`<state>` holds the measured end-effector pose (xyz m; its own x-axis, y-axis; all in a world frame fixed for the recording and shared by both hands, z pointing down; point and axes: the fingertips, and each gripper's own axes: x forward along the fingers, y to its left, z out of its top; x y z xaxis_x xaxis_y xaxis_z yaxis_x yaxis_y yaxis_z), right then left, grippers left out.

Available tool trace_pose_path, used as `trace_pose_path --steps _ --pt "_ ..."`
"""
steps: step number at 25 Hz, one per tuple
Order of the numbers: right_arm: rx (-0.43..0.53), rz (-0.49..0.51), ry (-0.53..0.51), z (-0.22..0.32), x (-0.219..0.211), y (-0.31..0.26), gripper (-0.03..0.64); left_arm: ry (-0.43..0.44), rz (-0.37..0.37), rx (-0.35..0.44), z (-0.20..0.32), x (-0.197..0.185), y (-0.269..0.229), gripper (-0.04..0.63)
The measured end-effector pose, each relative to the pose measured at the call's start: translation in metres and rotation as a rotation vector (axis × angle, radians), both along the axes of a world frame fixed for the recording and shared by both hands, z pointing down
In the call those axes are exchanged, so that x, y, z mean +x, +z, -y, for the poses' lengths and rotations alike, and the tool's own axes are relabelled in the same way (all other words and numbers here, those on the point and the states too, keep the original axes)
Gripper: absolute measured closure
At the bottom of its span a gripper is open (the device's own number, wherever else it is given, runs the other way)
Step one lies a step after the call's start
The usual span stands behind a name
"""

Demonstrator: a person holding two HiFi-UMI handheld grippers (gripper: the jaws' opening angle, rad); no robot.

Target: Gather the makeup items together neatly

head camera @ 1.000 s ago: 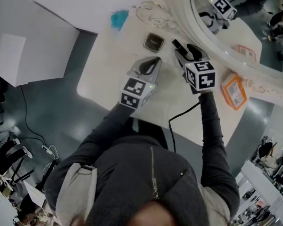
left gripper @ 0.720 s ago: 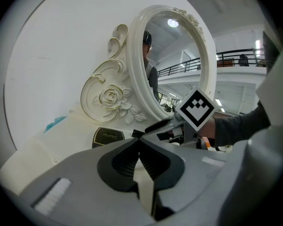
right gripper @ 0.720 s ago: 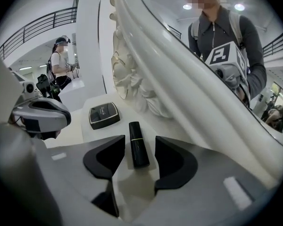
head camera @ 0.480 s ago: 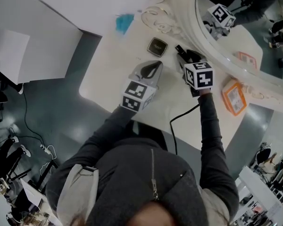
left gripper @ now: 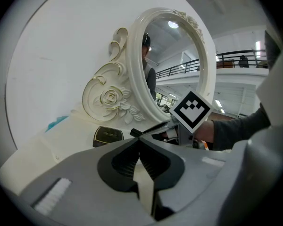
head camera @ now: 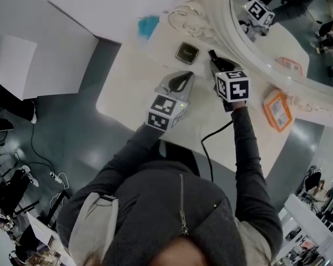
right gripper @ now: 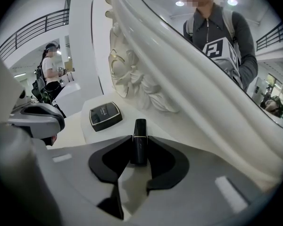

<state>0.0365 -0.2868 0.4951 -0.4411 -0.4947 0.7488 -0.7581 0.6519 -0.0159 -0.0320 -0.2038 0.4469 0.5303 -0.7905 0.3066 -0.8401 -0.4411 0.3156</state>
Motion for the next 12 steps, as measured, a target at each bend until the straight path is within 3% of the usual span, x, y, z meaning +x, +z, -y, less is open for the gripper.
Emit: trace_pose_path --steps 12 --pt "0.023 -0.029 0.039 0.0001 0.0003 -0.0006 0.515 0.018 0.006 0.024 -0.0089 -0.0057 -0.0048 0.586"
